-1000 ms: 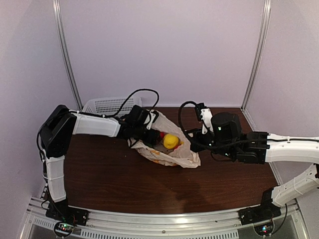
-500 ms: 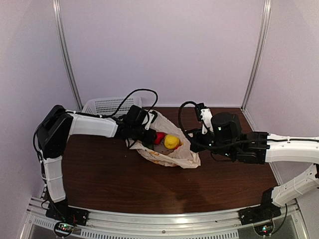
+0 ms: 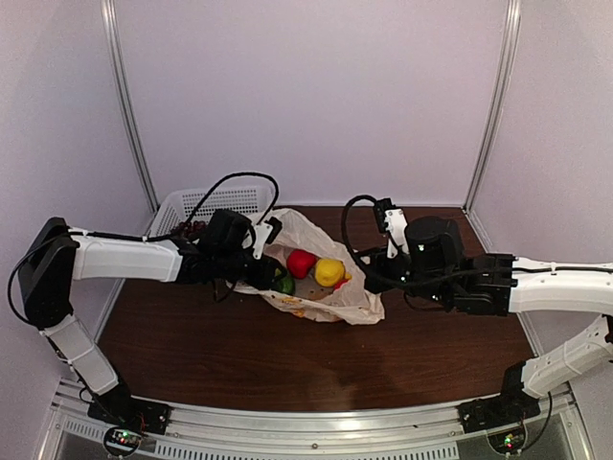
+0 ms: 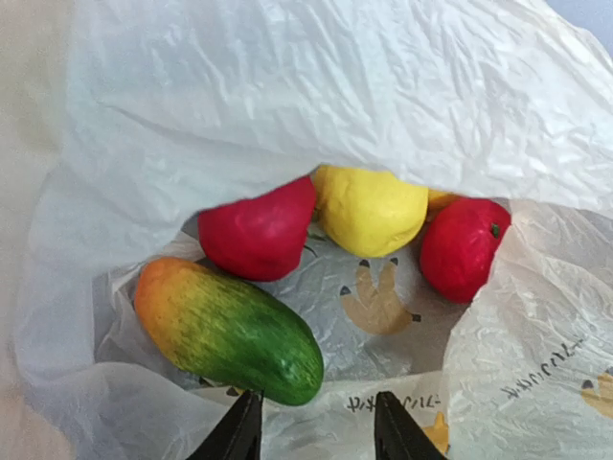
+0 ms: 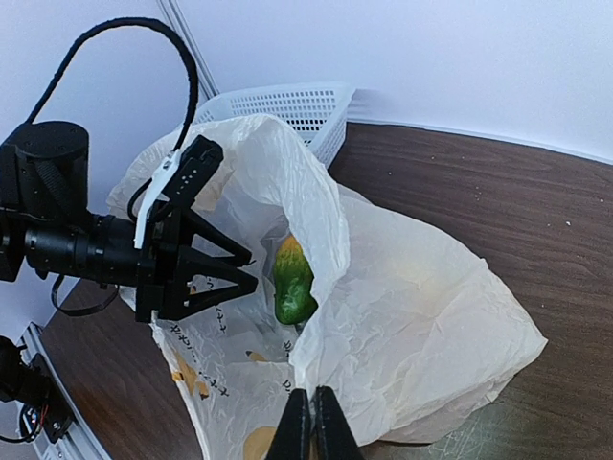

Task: Untie the knot of the plastic bag and take out the fruit
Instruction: Pick up the fake fruit from the takeout bag, then place the fake fruit in the bin.

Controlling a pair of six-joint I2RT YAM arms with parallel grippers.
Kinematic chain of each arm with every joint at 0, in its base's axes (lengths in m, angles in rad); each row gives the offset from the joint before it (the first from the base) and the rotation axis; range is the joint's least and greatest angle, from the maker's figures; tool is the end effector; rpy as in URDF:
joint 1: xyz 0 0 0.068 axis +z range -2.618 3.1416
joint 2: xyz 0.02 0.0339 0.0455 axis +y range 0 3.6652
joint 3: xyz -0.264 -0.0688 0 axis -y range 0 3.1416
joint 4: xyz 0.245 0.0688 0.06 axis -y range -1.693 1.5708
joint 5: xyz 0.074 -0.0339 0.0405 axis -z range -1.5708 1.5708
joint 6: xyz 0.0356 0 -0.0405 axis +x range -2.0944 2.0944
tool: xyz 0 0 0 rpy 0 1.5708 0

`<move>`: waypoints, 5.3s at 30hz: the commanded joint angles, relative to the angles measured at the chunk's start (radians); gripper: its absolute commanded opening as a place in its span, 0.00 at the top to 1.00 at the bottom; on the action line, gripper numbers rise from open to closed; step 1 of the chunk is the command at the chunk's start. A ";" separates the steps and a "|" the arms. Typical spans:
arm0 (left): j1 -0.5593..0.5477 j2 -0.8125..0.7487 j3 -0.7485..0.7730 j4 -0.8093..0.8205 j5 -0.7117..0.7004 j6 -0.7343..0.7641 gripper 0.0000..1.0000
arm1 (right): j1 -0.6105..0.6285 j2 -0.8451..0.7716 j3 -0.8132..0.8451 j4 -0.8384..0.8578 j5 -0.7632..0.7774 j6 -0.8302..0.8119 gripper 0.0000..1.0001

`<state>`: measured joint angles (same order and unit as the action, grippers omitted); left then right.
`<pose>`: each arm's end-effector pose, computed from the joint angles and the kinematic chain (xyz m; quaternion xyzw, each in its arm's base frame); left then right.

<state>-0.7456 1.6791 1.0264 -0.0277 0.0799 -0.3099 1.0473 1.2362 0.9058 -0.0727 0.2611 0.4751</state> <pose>0.2660 -0.2495 0.2059 0.2117 0.8768 -0.2478 0.3536 0.1500 0.2416 0.2976 -0.1646 0.8139 0.2984 0.4706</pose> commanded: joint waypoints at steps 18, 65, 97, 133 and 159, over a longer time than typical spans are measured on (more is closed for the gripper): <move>0.017 0.149 0.144 0.144 -0.097 -0.077 0.36 | -0.005 0.037 0.016 0.033 -0.041 0.005 0.98; 0.052 0.495 0.430 0.071 -0.121 -0.066 0.41 | -0.005 0.078 0.019 0.062 -0.092 0.013 1.00; 0.005 -0.185 -0.120 0.124 0.200 -0.065 0.51 | -0.009 0.070 0.044 0.068 -0.024 0.021 1.00; 0.358 -0.438 0.065 -0.111 0.222 -0.159 0.49 | 0.014 0.022 -0.020 0.079 -0.078 0.017 1.00; 0.509 0.249 0.429 -0.136 0.021 -0.061 0.47 | 0.016 0.059 0.001 0.045 -0.068 0.017 1.00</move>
<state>-0.2455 1.8847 1.4040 -0.1875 0.1169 -0.3893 1.0584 1.2831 0.9039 -0.0113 0.1799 0.4969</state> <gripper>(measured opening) 0.667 0.003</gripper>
